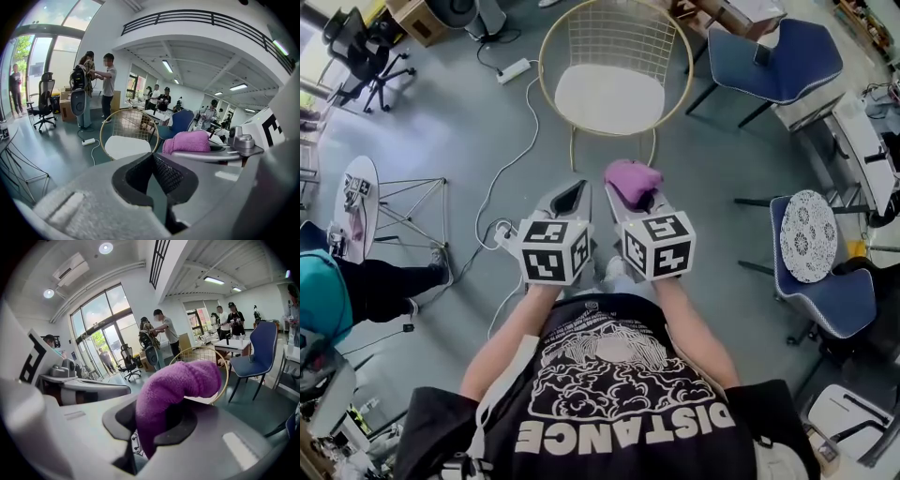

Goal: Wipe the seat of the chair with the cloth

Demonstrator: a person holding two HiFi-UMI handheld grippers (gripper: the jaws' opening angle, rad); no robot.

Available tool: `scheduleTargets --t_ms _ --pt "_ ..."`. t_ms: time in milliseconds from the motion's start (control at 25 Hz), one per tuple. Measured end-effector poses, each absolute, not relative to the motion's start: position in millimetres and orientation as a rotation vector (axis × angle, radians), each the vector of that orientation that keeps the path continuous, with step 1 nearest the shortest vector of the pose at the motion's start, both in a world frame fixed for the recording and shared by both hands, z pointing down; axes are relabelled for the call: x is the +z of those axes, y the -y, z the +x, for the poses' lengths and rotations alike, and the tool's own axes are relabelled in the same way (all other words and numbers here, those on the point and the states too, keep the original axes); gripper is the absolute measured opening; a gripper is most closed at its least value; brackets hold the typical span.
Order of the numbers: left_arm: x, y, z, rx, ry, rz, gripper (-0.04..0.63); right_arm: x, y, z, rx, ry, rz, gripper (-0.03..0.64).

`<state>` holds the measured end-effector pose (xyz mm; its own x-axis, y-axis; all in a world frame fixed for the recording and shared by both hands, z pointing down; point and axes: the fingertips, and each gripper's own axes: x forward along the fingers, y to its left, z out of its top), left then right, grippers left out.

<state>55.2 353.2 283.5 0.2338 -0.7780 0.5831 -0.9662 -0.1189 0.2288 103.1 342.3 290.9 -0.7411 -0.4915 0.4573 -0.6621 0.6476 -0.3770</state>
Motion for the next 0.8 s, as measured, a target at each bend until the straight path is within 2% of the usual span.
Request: scheduleTargets --t_ms 440,800 --pt "298 -294 44 0.429 1.561 1.966 -0.003 302 -287 85 0.789 2.551 0.915 0.061" --pt "319 -222 3 0.447 1.488 1.967 -0.003 319 -217 40 0.823 2.494 0.932 0.061"
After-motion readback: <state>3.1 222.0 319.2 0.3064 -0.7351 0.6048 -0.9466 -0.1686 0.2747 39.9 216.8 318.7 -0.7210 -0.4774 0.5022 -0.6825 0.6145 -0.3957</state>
